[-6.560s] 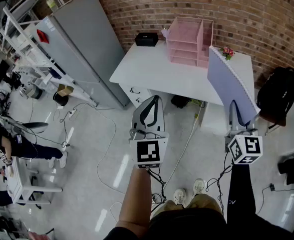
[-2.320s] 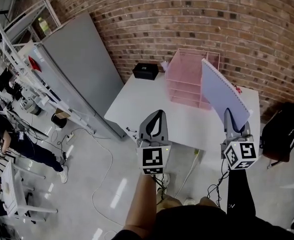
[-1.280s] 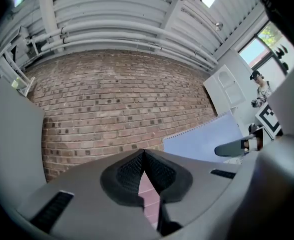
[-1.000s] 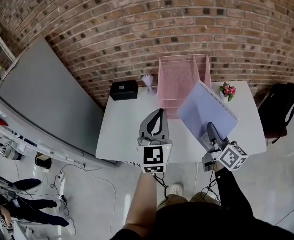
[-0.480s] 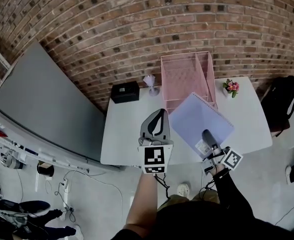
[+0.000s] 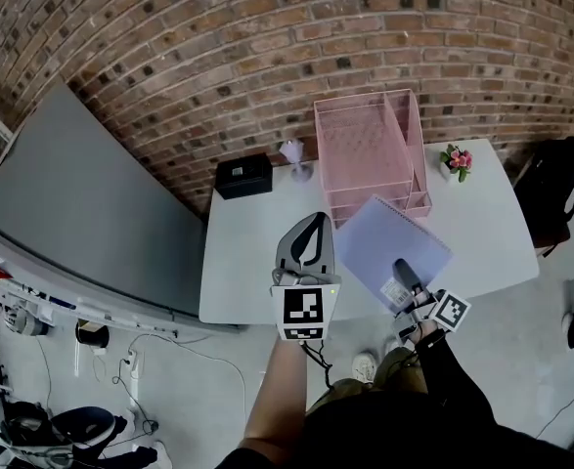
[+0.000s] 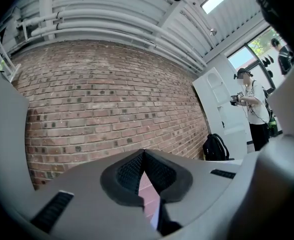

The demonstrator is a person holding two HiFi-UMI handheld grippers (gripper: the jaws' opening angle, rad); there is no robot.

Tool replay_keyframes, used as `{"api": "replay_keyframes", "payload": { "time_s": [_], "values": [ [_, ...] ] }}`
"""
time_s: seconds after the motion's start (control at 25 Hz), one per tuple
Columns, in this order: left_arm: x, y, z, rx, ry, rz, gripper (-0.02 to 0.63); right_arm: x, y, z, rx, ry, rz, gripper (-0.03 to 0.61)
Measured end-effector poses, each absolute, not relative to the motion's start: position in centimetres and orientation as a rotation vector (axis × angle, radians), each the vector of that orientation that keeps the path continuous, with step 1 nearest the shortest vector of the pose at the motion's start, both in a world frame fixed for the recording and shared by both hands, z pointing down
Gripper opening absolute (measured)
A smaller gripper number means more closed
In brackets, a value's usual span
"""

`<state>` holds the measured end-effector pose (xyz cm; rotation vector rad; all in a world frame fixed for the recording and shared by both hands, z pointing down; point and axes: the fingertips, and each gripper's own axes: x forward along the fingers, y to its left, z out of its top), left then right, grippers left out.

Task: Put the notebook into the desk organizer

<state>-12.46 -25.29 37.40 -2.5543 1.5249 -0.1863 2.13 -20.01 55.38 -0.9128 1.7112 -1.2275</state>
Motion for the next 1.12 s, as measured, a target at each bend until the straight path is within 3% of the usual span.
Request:
{"api": "replay_keyframes", "payload": {
  "time_s": [0.48,1.12],
  "values": [
    [-13.3,-28.1,38.2,-2.579,1.547,-0.175,0.008,6.6,-25.2,56.8,-0.932,1.498,-1.223,0.029],
    [-13.6,-31.4,39.2,-2.576,1.581,-0.211,0.008,4.4,-28.6,61.2,-1.135,1.284,-1.359,0.029]
  ]
}}
